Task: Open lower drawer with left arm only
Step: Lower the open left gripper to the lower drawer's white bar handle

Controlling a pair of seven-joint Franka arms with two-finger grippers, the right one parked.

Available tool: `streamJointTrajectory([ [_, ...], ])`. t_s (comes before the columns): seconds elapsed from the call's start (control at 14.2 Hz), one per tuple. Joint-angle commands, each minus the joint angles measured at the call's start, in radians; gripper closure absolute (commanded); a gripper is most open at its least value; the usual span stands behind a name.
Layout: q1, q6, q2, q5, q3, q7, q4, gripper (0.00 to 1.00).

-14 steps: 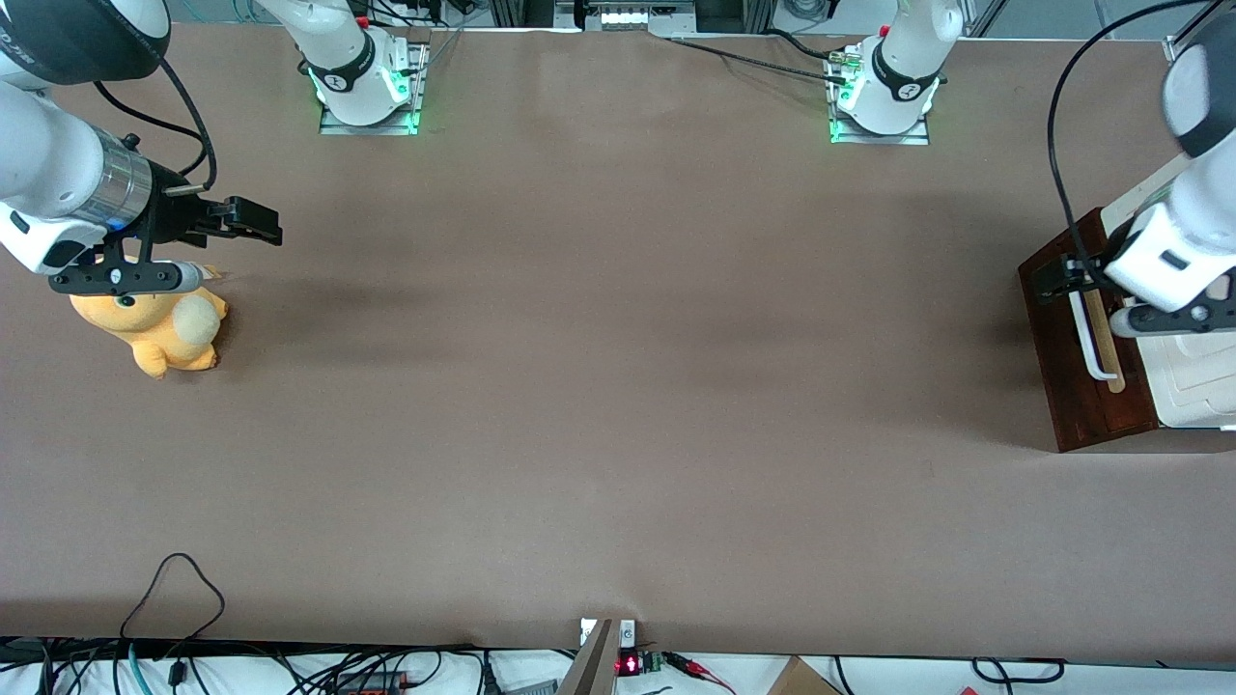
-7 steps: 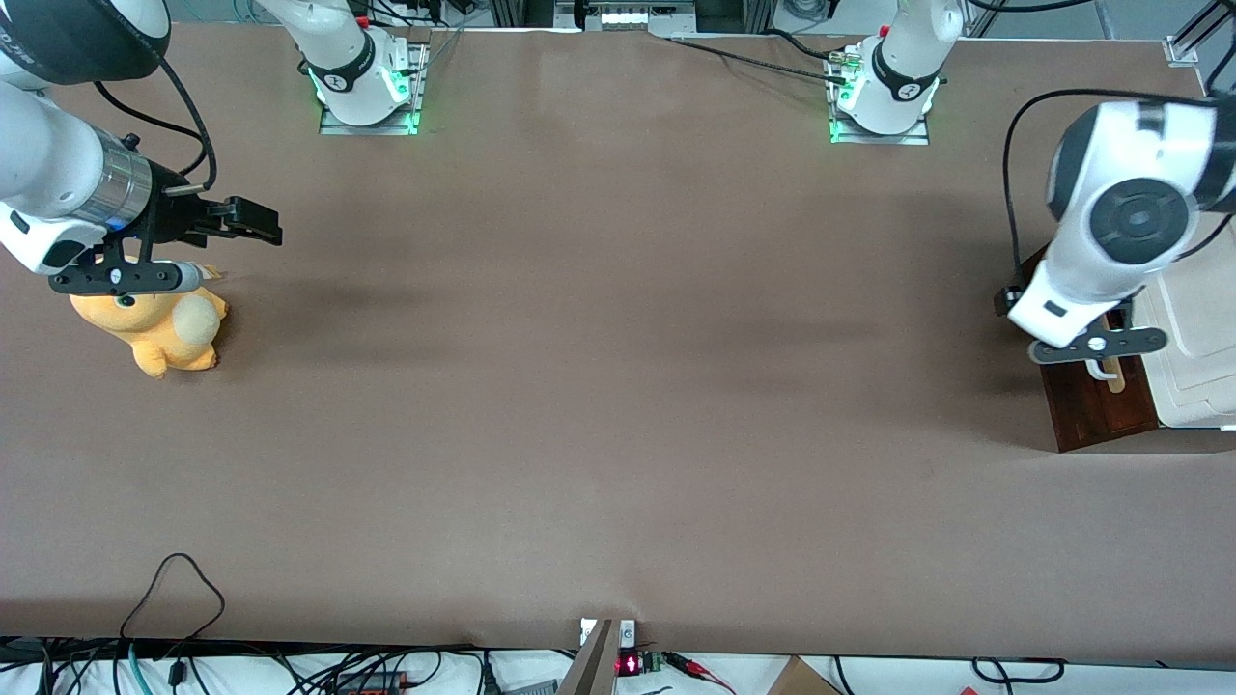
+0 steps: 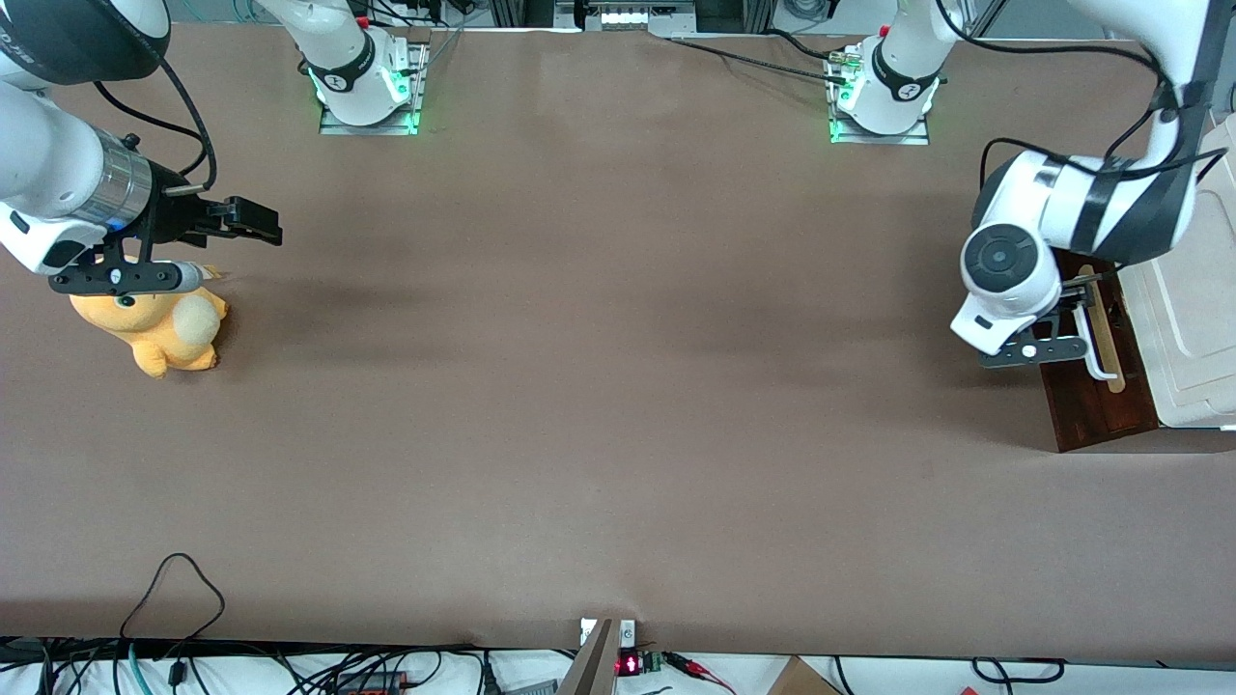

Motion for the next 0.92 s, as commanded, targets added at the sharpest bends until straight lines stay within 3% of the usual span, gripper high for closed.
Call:
streamJointTrajectory([
  [0.0, -0.002, 0.006, 0.018, 0.113, 0.003, -0.048, -0.041, 0.05],
  [0.35, -0.003, -0.086, 0.069, 0.363, 0.003, -0.165, -0.094, 0.08],
  [0.56, -0.003, -0.121, 0.069, 0.390, 0.003, -0.180, -0.107, 0.07],
  [0.7, -0.003, -0.131, 0.082, 0.494, 0.003, -0.217, -0.136, 0.08],
  [0.85, -0.003, -0.132, 0.102, 0.537, 0.004, -0.272, -0.145, 0.09],
])
